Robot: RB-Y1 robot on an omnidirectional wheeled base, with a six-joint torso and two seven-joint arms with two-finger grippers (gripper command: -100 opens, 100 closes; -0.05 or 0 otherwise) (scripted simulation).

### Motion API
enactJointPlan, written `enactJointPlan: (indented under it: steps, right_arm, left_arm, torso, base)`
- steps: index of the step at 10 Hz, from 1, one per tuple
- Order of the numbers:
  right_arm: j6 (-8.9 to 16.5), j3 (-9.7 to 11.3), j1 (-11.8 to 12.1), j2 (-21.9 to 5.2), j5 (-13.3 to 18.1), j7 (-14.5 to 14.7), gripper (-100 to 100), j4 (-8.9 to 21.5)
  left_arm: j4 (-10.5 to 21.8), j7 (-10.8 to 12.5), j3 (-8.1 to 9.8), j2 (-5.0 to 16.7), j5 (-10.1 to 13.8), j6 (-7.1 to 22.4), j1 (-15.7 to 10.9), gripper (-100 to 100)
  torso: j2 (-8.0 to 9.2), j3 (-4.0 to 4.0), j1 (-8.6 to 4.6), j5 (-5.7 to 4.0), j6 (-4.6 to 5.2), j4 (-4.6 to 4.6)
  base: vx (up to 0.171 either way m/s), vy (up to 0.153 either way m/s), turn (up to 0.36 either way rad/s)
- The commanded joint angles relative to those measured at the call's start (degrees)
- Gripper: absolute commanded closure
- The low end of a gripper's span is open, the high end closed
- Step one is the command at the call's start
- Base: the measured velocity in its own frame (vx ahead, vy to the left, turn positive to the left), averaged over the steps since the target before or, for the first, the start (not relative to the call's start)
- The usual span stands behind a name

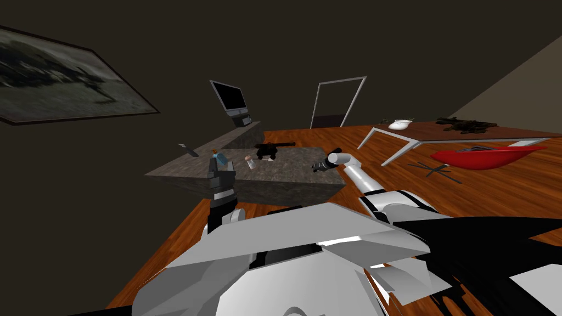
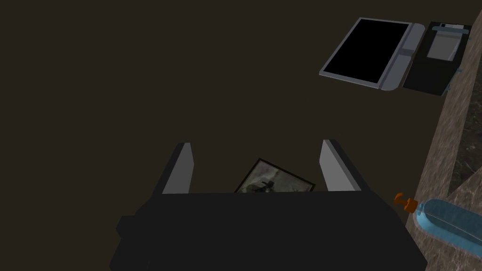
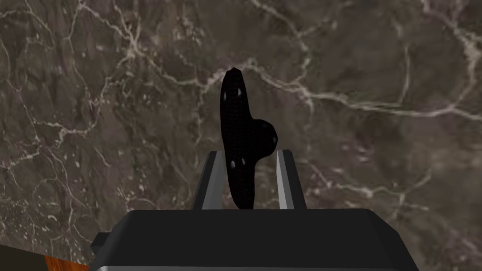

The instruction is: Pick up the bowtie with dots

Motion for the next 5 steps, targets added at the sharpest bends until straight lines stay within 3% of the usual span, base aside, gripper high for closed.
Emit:
enactJointPlan:
  steps: [1,2,3,4,5]
  right_arm:
    - [0.0,0.0,0.0,0.0,0.0,0.0,0,0.0]
    - [1.3,-0.1,0.2,-1.1,-1.2,-0.1,100,-1.6]
    - [2.1,-0.2,0.3,-1.9,-2.0,-0.1,100,-2.6]
    - [1.4,-0.2,0.4,-1.4,-1.5,0.0,100,-1.9]
    - [1.6,-0.2,0.4,-1.5,-1.6,0.0,0,-2.0]
  left_arm:
    - [0.0,0.0,0.0,0.0,0.0,0.0,0.0,0]
    - [0.0,0.0,0.0,0.0,0.0,0.0,0.0,0]
    - [0.0,0.0,0.0,0.0,0.0,0.0,0.0,0]
    - [0.0,0.0,0.0,0.0,0.0,0.0,0.0,0]
    - [0.0,0.0,0.0,0.0,0.0,0.0,0.0,0]
  torso:
    - [0.0,0.0,0.0,0.0,0.0,0.0]
    - [0.0,0.0,0.0,0.0,0.0,0.0]
    - [-0.03,-0.01,0.05,0.03,0.06,0.01]
    - [-0.06,-0.03,0.09,0.04,0.05,0.0]
    - [-0.04,-0.03,0.05,0.0,-0.01,-0.01]
  base:
    - [0.0,0.0,0.0]
    - [0.024,0.02,-0.101]
    - [0.037,0.035,-0.137]
    - [0.014,0.015,-0.037]
    - [0.0,0.0,0.0]
